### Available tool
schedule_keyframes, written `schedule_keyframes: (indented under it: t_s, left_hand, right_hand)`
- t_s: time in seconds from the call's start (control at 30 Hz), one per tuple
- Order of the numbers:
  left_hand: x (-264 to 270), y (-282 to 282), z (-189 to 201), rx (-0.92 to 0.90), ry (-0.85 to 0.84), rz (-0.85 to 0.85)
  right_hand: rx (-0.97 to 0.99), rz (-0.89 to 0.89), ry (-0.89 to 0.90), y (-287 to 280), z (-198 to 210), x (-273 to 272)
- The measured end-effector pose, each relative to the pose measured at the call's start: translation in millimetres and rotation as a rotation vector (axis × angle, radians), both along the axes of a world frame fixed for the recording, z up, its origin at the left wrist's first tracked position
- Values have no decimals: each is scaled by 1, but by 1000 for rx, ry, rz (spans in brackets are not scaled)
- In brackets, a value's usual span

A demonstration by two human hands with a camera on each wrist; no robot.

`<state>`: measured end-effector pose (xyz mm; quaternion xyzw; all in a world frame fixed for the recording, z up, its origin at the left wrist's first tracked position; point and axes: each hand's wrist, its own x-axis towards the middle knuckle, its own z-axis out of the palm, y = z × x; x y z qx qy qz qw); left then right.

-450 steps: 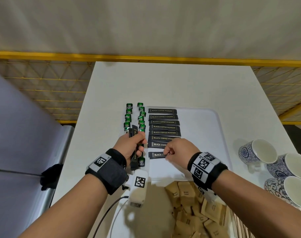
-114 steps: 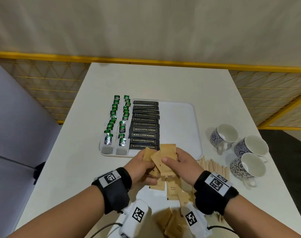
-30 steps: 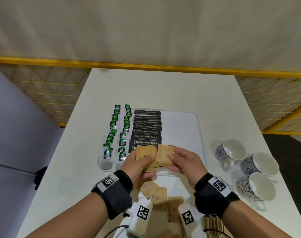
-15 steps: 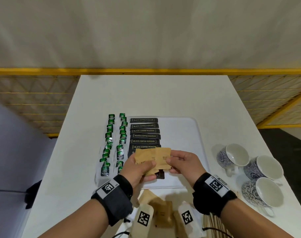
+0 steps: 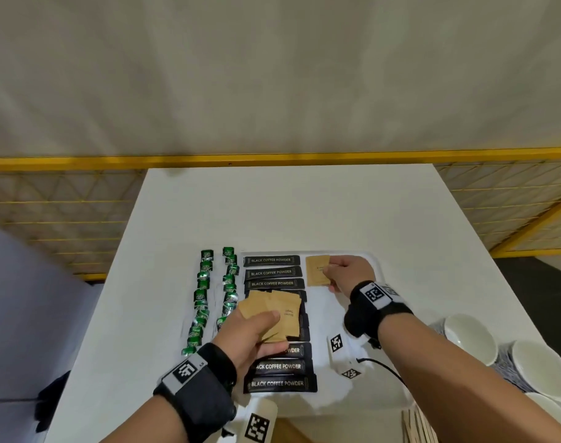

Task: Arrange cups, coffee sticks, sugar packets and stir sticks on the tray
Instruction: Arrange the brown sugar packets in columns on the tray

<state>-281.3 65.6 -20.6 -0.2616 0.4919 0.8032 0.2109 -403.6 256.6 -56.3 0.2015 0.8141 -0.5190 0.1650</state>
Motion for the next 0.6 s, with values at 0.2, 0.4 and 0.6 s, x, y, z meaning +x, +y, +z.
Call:
schedule_keyframes:
  t_s: [0.2,0.4,0.6]
  left_hand:
    - [-13,0,-6,0,15,35]
    - [-19,3,-9,15,2,87]
    - [-23,8,-11,37,-11,122]
  right_hand:
    - [211,120,56,-6,-5,-10]
    - [298,176,58,-8,-2,-11]
    - [303,192,107,-5,4,-5]
